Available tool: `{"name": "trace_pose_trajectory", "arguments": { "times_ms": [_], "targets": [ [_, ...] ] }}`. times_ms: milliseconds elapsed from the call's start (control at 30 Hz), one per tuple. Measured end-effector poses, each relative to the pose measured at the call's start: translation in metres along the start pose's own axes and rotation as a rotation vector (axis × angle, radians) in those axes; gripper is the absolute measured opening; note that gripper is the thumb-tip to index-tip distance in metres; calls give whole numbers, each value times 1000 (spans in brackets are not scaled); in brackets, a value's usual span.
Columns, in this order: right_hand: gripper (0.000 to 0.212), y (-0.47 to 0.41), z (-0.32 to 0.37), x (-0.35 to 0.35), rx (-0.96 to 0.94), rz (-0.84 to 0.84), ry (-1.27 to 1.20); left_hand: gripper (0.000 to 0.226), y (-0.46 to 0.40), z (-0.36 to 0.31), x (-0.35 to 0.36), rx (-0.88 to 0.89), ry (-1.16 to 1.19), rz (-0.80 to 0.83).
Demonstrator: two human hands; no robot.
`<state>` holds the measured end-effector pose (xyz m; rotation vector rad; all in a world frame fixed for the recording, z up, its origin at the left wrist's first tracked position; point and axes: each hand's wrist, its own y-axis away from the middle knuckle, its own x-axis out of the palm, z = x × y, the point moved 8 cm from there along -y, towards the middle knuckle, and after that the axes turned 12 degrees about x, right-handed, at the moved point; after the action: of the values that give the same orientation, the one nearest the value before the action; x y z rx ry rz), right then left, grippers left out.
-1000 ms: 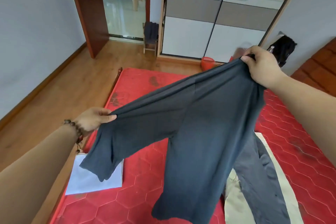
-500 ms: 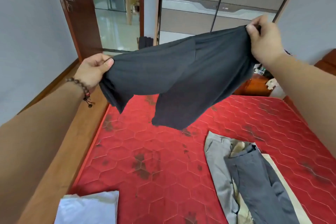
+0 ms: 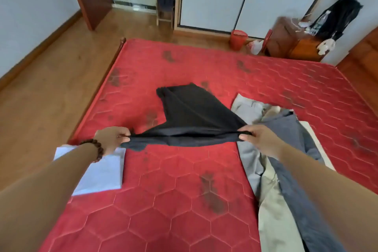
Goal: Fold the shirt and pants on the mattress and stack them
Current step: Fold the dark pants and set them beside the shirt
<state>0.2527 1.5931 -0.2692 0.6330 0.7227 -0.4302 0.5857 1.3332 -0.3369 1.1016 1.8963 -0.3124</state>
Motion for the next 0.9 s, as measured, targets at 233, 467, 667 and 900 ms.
{"name": "trace_pose_trajectory", "arguments": {
  "times_ms": [233, 467, 667, 900],
  "targets": [
    [14, 68, -179, 188, 85, 275, 233, 14, 102, 78, 176, -51, -420, 259],
    [28, 138, -235, 249, 111, 404, 332, 13, 165, 100, 228, -18, -509, 324],
    [15, 167, -236, 288, 31, 439, 553, 23, 186, 87, 267, -54, -731, 501],
    [36, 175, -233, 314, -29, 361, 645, 36, 194, 48, 306, -22, -808, 326]
  ]
}}
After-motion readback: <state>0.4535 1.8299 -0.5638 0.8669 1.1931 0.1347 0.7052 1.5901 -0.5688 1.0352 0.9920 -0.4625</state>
